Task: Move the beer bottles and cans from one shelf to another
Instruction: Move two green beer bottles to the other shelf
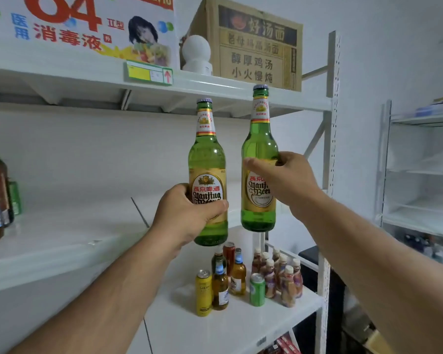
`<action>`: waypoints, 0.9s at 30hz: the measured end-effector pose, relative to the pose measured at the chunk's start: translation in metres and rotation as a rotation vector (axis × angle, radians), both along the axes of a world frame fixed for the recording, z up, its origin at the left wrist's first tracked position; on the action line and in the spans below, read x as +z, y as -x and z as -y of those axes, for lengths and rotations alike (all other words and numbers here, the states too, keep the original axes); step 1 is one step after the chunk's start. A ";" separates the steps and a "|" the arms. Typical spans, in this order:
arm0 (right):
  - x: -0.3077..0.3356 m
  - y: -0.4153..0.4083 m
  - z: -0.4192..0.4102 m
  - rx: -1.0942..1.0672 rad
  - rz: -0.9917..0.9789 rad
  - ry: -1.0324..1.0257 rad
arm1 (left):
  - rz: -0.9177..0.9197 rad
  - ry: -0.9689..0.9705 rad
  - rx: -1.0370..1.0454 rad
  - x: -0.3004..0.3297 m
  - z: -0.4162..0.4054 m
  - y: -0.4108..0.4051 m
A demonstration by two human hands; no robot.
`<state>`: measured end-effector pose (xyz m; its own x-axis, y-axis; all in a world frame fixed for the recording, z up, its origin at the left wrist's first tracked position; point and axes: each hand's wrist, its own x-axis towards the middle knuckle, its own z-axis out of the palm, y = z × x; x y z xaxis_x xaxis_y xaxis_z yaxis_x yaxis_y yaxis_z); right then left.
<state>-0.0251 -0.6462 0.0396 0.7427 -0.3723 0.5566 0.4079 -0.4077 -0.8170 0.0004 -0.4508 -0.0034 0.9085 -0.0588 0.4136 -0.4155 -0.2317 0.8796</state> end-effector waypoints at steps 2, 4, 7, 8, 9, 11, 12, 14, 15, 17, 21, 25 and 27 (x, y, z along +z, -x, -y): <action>0.001 -0.007 0.021 -0.006 0.011 -0.019 | 0.003 -0.010 -0.019 0.001 0.023 -0.011; 0.001 -0.017 0.041 -0.013 0.017 -0.036 | 0.006 -0.019 -0.032 0.002 0.043 -0.024; 0.002 -0.042 0.068 -0.018 0.018 -0.053 | 0.011 -0.028 -0.043 0.002 0.070 -0.050; 0.002 -0.052 0.077 -0.021 0.020 -0.055 | 0.014 -0.028 -0.046 0.002 0.079 -0.060; 0.002 -0.062 0.086 -0.026 0.022 -0.057 | 0.017 -0.029 -0.051 0.003 0.088 -0.071; 0.003 -0.082 0.101 -0.045 0.028 -0.061 | 0.021 -0.038 -0.064 0.003 0.105 -0.093; 0.004 -0.092 0.109 -0.055 0.031 -0.058 | 0.022 -0.042 -0.069 0.003 0.113 -0.104; 0.006 -0.113 0.123 -0.075 0.030 -0.044 | 0.019 -0.045 -0.076 0.002 0.129 -0.125; 0.007 -0.122 0.131 -0.079 0.026 -0.038 | 0.014 -0.045 -0.078 0.003 0.136 -0.135; 0.008 -0.141 0.145 -0.082 0.022 -0.041 | 0.001 -0.047 -0.081 0.003 0.150 -0.155; 0.008 -0.171 0.170 -0.103 0.019 -0.070 | -0.017 -0.070 -0.071 0.009 0.170 -0.185; 0.005 -0.198 0.190 -0.108 0.007 -0.083 | -0.031 -0.092 -0.041 0.012 0.184 -0.206; 0.003 -0.213 0.199 -0.092 0.004 -0.095 | -0.037 -0.102 -0.026 0.012 0.192 -0.215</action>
<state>0.1876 -0.8447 0.0425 0.7009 -0.4903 0.5180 0.3753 -0.3641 -0.8524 0.2158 -0.6430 0.0090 0.9206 -0.1225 0.3708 -0.3904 -0.3104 0.8668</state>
